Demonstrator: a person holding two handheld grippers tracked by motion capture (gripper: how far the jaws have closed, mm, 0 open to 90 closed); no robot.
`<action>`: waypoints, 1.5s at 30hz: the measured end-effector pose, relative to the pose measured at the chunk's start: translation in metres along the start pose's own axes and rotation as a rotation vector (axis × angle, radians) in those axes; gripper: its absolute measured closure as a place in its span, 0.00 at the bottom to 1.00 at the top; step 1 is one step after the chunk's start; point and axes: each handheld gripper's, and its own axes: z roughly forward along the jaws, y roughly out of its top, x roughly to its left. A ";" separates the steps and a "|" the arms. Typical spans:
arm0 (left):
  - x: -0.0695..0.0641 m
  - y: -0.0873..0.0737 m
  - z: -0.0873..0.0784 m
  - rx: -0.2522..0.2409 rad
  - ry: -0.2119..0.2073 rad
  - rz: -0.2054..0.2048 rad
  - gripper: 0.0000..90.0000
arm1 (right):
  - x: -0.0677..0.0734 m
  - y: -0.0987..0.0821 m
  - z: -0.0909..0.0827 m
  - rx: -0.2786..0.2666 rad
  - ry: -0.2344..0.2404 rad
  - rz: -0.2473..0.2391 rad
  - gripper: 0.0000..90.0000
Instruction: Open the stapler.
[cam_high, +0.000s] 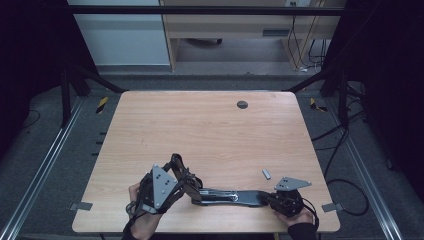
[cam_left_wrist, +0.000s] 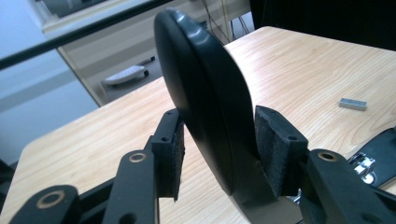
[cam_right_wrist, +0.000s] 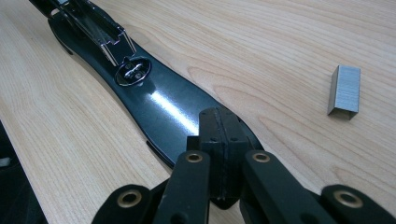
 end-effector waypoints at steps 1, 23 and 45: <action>0.005 -0.003 -0.001 0.000 -0.004 -0.014 0.59 | 0.000 0.000 0.000 0.000 -0.001 -0.001 1.00; 0.027 -0.027 -0.008 0.018 0.004 -0.066 0.51 | 0.001 0.002 -0.002 0.011 -0.023 0.010 0.88; 0.037 -0.031 -0.013 0.021 0.021 -0.071 0.44 | -0.004 0.005 -0.011 -0.048 -0.114 0.027 0.40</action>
